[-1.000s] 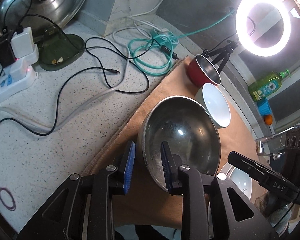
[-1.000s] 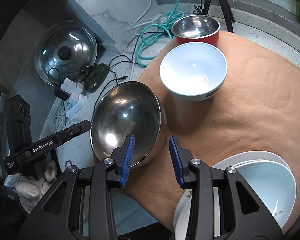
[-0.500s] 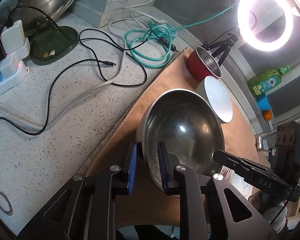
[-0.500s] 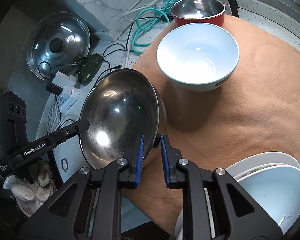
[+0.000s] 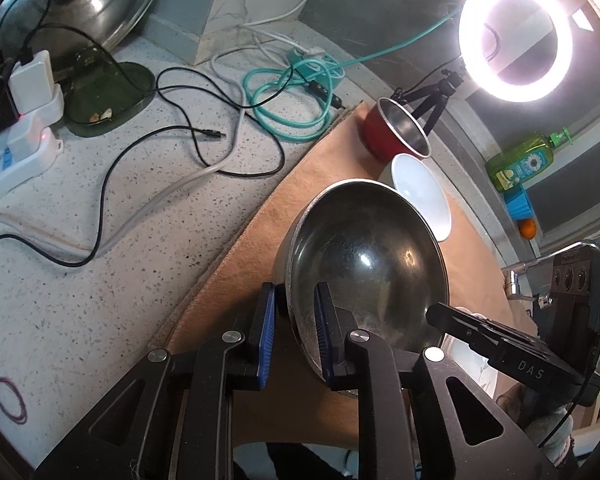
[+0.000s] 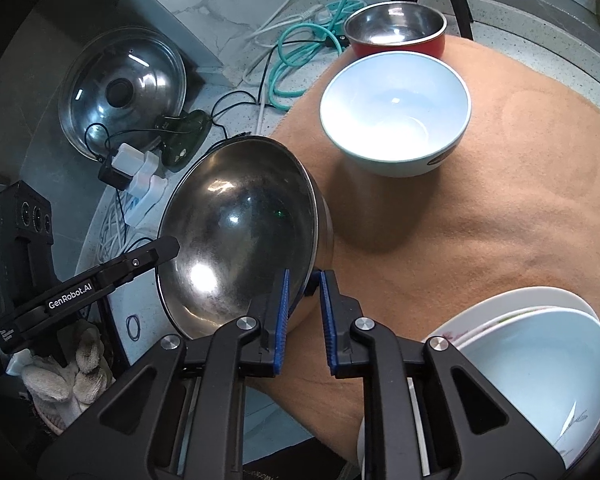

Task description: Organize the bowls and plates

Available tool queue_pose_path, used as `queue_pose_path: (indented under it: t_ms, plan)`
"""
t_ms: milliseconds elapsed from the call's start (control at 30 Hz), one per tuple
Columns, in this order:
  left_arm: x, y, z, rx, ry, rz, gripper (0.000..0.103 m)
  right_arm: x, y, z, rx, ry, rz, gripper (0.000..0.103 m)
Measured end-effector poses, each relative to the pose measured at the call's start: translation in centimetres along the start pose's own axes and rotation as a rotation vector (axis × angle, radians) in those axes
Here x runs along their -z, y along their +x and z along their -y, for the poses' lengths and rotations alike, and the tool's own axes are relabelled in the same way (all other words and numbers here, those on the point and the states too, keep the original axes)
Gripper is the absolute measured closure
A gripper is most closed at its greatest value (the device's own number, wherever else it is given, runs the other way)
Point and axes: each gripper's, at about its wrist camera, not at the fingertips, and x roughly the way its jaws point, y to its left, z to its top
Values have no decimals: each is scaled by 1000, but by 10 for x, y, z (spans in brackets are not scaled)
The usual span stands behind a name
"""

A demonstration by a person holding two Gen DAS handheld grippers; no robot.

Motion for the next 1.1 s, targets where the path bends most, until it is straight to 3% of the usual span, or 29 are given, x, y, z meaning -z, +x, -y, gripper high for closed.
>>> queue_pose_path:
  t_ms: [467, 1100]
  plan:
    - [-5, -23, 78, 99, 173, 39, 86, 21, -87, 24, 32, 65, 141, 87]
    - [17, 32, 216, 193, 351, -44, 86, 58, -185, 146, 123, 222, 234, 87]
